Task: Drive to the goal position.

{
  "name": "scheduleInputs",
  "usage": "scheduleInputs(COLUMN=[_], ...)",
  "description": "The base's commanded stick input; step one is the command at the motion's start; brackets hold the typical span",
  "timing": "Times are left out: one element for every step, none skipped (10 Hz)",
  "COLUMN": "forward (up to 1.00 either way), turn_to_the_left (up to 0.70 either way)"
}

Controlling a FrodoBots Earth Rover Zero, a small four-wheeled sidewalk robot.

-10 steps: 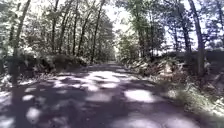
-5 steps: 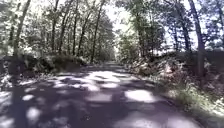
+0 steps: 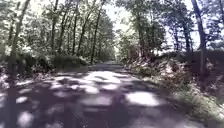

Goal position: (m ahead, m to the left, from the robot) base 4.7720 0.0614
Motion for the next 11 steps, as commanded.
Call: scheduleInputs(forward=[0.45,0.45,0.45,0.45,0.45,0.45,0.45,0.45,0.45,0.45,0.45], turn_to_the_left=[0.0,0.0,0.0,0.0,0.0,0.0,0.0,0.0,0.0,0.0,0.0])
